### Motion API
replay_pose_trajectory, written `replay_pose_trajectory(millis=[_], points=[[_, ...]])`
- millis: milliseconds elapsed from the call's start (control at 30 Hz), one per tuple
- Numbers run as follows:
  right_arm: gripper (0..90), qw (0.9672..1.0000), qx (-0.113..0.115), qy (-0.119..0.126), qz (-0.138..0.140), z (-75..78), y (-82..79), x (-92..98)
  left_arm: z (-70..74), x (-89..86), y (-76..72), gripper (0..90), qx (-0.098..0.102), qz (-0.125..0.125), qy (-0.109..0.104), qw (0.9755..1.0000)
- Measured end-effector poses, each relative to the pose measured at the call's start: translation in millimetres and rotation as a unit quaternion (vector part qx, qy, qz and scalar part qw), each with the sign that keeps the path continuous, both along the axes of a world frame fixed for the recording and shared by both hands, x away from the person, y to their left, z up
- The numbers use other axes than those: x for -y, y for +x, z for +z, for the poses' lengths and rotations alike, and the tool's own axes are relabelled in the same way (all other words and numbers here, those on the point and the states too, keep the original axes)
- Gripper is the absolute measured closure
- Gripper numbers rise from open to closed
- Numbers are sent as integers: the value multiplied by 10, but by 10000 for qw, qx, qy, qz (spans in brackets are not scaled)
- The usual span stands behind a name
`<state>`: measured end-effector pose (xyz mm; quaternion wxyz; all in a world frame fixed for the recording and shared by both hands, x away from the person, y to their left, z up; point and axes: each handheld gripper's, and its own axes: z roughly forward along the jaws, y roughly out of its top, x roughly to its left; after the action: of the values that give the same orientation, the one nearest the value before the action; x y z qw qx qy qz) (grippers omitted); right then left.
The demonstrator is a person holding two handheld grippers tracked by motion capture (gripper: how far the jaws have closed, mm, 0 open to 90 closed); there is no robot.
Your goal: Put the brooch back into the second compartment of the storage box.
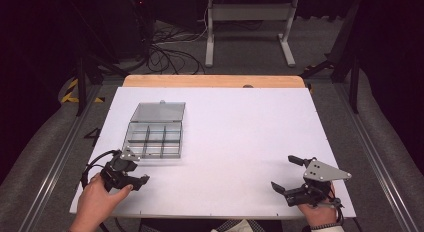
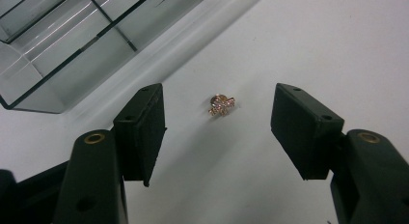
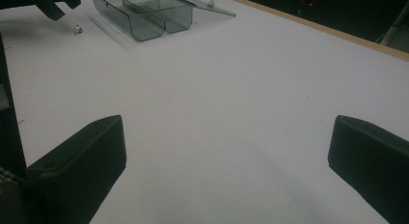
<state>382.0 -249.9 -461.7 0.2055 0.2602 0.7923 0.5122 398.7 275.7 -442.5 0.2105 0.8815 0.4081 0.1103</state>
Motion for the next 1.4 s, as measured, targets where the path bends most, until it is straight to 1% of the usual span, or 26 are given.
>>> replay_pose_trajectory(millis=[33, 133, 167, 267, 300, 433, 467, 500, 533, 633, 900, 933, 1033, 1067, 1167, 1200, 1267, 1333, 1400], points=[[4, 10000, 3, 4, 7, -1, 1, -1, 1, -2, 5, 379, 27, -5, 34, 10000], [5, 10000, -3, 13, 10, 1, -1, 0, -16, 4, 11, 401, 21, -13, -62, 10000], [5, 10000, -1, 23, 15, 2, -2, 1, -31, 1, 17, 409, 24, -13, -124, 9999], [5, 10000, 6, 20, 10, 3, -2, 8, -40, 1, 20, 428, 39, -25, -157, 9999], [5, 10000, 4, 20, 10, 2, -2, 8, -42, 0, 25, 438, 63, -41, -118, 9999], [6, 10000, 6, 6, 4, 3, -4, 4, -74, 13, 39, 449, 11, -31, -120, 9999], [6, 10000, 15, -7, 0, 5, -5, 6, -81, 13, 43, 457, 32, -27, -109, 9999], [6, 10000, 13, 21, -9, 6, -7, 12, -88, 15, 44, 474, 4, -28, -124, 9999], [5, 10000, 14, 9, -12, 7, -6, 16, -92, 14, 49, 479, 25, -34, -94, 9999], [5, 10000, 9, 9, -2, 5, -4, 10, -124, 34, 55, 498, -5, -25, -67, 10000], [5, 10000, 4, 4, 8, 4, -4, 9, -164, 60, 65, 539, -18, 8, -37, 10000], [5, 10000, 2, -3, 5, 4, -4, 7, -167, 60, 69, 552, -3, -4, 10, 10000], [6, 10000, -13, 4, 10, 2, -3, 5, -181, 76, 70, 569, -67, -43, 30, 10000], [6, 10000, -17, -22, 21, 1, -1, 6, -186, 84, 74, 586, -47, -71, 100, 9999], [6, 10000, -12, -18, 27, 2, -2, 4, -196, 93, 74, 615, -81, -56, 81, 9999], [6, 10000, -12, -24, 31, 1, -1, 5, -201, 97, 79, 623, -88, -80, 119, 9999], [6, 10000, -17, -25, 35, 0, 0, 4, -206, 103, 78, 638, -80, -72, 120, 9999], [6, 10000, -21, -26, 37, 0, 0, 3, -213, 114, 76, 646, -72, -71, 163, 9998], [7, 10000, -36, -34, 43, -3, 2, 0, -231, 132, 73, 670, -119, -67, 186, 9997]])
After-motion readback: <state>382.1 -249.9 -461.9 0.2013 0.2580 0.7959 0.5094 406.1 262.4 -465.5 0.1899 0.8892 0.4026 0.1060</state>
